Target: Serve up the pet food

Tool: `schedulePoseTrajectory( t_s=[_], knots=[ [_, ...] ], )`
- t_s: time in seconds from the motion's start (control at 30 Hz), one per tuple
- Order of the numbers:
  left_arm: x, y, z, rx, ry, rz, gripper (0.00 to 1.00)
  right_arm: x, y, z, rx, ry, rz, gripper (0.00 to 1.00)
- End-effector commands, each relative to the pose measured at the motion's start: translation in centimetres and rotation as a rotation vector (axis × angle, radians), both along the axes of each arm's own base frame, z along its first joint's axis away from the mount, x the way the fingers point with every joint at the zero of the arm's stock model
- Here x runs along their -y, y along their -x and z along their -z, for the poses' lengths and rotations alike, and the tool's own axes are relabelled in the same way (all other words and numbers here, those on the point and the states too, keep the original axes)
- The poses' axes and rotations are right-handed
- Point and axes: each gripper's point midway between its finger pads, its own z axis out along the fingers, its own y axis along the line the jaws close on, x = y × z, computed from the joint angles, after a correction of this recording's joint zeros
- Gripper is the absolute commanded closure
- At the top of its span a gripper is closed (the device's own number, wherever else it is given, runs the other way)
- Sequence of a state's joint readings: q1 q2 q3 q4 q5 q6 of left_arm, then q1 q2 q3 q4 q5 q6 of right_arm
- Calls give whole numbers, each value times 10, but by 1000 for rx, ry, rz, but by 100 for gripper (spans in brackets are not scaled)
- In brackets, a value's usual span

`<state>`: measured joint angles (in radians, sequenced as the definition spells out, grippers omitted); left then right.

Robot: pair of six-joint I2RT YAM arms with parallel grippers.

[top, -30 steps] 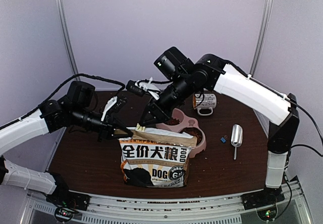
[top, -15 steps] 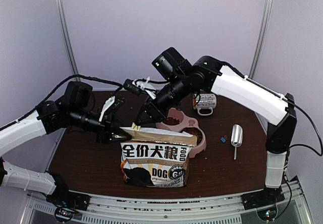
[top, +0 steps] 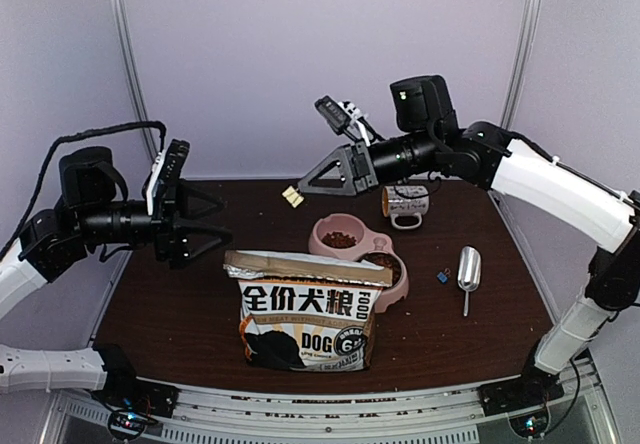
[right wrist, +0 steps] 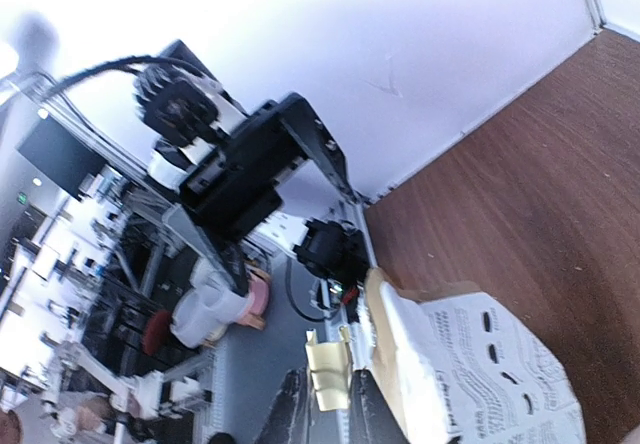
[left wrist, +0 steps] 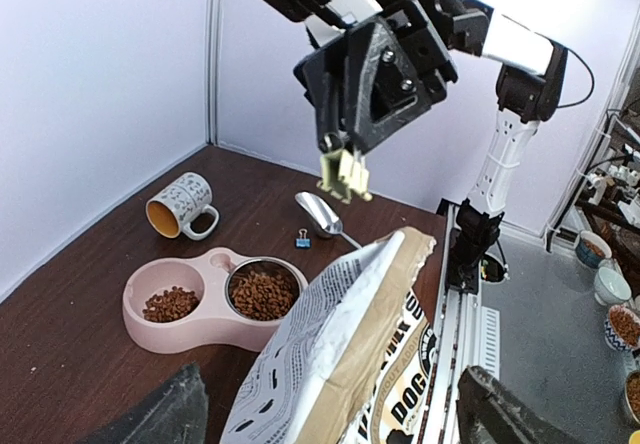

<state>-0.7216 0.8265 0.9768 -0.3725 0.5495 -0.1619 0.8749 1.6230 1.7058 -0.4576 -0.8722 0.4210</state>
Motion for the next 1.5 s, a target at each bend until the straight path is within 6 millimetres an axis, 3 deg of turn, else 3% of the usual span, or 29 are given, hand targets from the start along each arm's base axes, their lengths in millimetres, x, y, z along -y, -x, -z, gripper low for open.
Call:
schedulePoseTrajectory(
  t_s=[0.0,0.2,0.37,0.47,0.67,0.8,1.03,1.23,1.33,1.47],
  knots=[
    [1,-4,-37,-2,104,-28,11,13,20,-63,-163,-247,-74,100],
    [3,-5,-38,-40,114,-31,11,25,32,-81,-253,-320,-101,100],
    [6,-7,-35,-58,107,-26,11,26,32,-80,-260,-320,-99,100],
    [6,-7,-23,-55,79,-23,11,23,25,-54,-176,-200,-35,100],
    [9,-19,39,-81,-93,-33,20,17,14,0,67,109,17,100],
    [3,-31,70,-138,-179,-57,21,11,13,20,159,225,10,100],
    [-4,-32,87,-201,-208,-30,17,-6,15,31,209,265,-32,100],
    [2,-17,96,-228,-205,80,30,-17,13,34,225,276,-51,100],
    [6,-14,98,-234,-204,120,49,-22,13,43,249,315,-50,100],
    [11,-11,96,-242,-188,171,77,-31,14,40,289,320,-53,100]
  ],
)
